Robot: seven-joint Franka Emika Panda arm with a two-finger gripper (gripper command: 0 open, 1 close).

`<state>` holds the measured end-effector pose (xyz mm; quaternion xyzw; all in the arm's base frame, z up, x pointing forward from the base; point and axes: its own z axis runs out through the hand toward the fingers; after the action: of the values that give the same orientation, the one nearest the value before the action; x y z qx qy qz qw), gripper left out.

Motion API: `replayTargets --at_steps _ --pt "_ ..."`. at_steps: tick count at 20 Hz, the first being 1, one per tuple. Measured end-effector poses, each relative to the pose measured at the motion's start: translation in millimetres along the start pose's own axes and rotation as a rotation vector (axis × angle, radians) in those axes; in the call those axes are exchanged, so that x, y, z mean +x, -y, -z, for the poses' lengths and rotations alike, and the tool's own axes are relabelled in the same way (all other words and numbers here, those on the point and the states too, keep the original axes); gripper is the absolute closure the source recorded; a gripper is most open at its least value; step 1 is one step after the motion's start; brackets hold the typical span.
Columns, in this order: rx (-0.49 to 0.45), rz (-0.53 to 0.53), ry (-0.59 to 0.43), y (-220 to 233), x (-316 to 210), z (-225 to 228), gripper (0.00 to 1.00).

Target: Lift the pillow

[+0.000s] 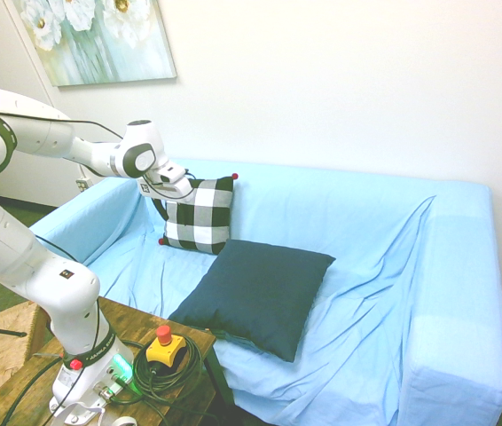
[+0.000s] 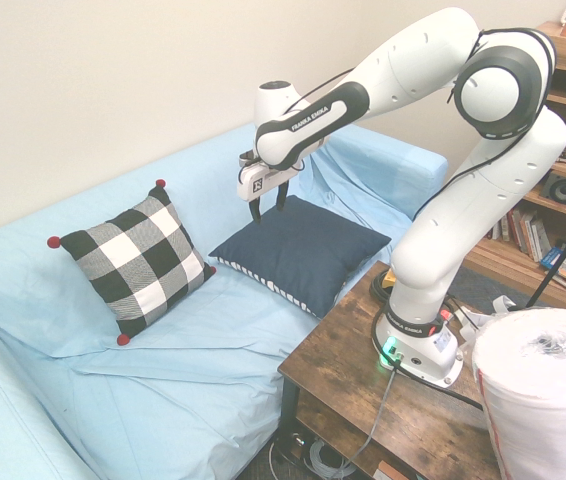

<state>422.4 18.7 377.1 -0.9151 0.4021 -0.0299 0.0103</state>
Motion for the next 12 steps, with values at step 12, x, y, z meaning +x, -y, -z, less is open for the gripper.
replayTargets --at_steps 12 --pt "-0.04 -0.036 0.06 -86 30 -50 0.0"
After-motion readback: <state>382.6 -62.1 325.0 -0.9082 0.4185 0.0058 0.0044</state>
